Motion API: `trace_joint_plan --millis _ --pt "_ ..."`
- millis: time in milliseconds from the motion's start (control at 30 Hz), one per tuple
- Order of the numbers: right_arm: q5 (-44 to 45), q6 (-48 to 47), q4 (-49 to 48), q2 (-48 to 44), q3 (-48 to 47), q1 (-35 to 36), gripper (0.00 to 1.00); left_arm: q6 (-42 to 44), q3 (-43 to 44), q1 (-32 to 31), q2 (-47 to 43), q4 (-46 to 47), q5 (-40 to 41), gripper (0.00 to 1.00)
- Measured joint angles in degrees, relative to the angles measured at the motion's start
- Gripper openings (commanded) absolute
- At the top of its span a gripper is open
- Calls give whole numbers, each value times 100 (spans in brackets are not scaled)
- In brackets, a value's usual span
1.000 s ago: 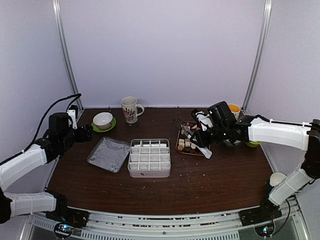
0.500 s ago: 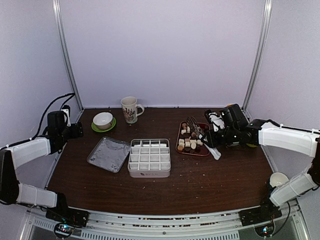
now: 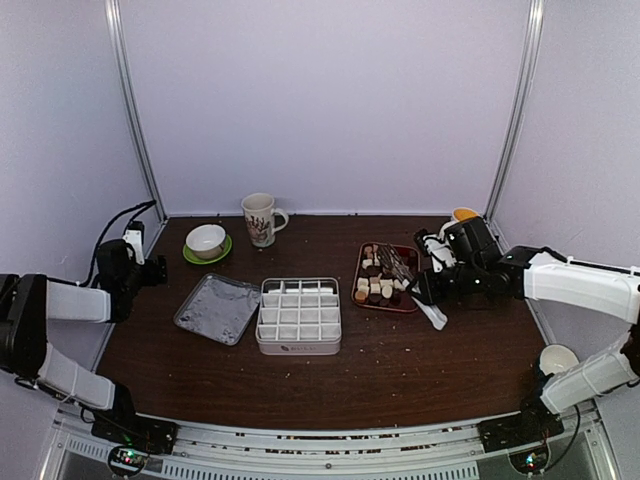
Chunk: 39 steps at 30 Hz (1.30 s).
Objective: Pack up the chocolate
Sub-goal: Pick up the fake chocolate from the plate.
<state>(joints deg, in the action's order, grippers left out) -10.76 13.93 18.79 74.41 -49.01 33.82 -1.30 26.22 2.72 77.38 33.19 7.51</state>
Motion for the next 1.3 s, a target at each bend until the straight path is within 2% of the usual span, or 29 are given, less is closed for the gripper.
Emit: trace_joint_plan --millis 500,733,1300 --pt "-22 310 802 -820 363 -11 34 227 -638 35 393 1672 -481 98" --pt "-28 426 942 -643 380 -13 35 236 -638 35 398 1954 -496 98" --pt "262 426 1320 221 120 -22 38 249 -638 35 398 1996 -498 98"
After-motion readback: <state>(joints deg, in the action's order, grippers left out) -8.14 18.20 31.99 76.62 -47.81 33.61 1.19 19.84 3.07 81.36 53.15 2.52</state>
